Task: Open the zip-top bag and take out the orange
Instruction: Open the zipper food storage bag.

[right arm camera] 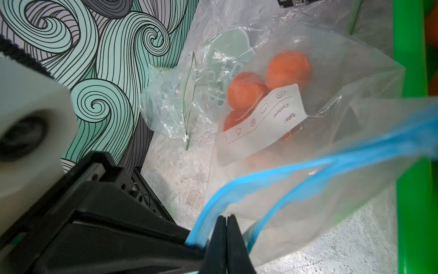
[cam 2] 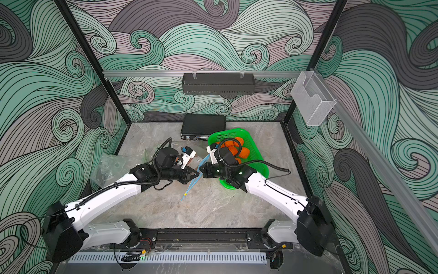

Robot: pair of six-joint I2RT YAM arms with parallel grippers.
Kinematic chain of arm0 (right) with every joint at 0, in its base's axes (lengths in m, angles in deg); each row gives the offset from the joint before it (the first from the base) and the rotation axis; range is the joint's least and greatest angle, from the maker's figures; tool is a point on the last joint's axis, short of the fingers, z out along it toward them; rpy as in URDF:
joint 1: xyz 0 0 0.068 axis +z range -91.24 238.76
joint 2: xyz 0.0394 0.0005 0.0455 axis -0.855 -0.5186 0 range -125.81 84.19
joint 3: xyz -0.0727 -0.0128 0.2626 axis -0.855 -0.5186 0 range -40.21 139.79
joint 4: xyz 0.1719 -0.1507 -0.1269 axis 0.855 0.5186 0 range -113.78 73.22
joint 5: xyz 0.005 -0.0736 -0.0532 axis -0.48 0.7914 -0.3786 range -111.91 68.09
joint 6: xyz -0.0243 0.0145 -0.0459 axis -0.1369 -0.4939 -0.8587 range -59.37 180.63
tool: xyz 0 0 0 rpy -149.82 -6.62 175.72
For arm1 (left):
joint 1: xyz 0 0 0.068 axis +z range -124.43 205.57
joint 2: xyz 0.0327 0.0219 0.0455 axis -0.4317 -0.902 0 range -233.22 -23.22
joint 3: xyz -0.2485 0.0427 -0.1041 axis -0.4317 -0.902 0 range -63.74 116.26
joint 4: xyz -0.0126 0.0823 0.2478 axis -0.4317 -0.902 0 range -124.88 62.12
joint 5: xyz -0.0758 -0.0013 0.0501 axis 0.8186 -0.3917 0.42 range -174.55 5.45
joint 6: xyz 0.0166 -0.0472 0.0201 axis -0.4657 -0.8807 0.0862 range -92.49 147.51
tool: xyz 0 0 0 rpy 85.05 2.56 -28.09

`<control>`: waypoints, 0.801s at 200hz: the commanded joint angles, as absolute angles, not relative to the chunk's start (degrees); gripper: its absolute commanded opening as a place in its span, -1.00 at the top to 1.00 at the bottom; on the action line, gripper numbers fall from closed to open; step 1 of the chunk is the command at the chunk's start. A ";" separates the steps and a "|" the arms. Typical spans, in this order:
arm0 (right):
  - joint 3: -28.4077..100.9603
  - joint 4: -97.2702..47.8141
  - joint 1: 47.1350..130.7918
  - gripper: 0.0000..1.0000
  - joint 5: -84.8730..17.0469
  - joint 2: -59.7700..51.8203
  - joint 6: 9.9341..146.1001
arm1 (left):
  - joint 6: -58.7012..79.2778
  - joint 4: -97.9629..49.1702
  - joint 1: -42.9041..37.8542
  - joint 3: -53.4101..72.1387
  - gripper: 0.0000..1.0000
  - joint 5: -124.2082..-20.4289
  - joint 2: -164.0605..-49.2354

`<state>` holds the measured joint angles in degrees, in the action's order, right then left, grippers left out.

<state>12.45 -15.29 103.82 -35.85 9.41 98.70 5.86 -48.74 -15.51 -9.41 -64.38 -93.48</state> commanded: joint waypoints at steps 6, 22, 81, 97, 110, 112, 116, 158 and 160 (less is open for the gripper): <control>11.16 -12.11 103.98 0.89 -32.01 9.99 97.45 | 4.99 -47.06 -15.87 -8.46 1.00 -63.28 -92.92; 11.37 -9.32 104.03 0.89 -30.53 9.92 96.38 | 5.17 -47.27 -15.91 -8.29 1.00 -63.30 -92.74; 8.89 -7.40 104.02 0.89 -27.20 11.55 96.71 | 7.37 -50.21 -15.78 -5.84 0.03 -63.81 -91.98; 7.82 -9.34 104.05 0.89 -27.92 11.86 96.55 | 6.96 -56.37 -15.38 -2.20 -0.48 -75.98 -91.18; 6.76 -11.62 104.02 0.89 -28.64 12.34 96.60 | 7.29 -58.57 -13.09 -0.31 -0.67 -81.86 -90.78; 6.66 -11.88 104.02 0.89 -28.72 12.37 96.61 | 7.23 -58.80 -12.55 -0.05 -0.68 -82.27 -90.80; 6.56 -12.26 103.98 0.90 -28.83 12.43 96.54 | 7.15 -59.26 -11.22 0.58 -0.71 -82.39 -91.01; 6.37 -13.06 103.98 0.88 -30.68 12.07 95.70 | 10.04 -63.12 1.79 7.68 -0.76 -77.19 -102.11; 6.35 -13.19 104.01 0.88 -30.87 12.11 95.70 | 10.99 -63.12 1.88 7.95 -0.77 -77.11 -102.66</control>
<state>6.88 -11.13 103.82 -29.82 11.07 96.51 6.73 -58.34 -1.36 4.84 -75.97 -96.04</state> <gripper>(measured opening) 0.057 0.874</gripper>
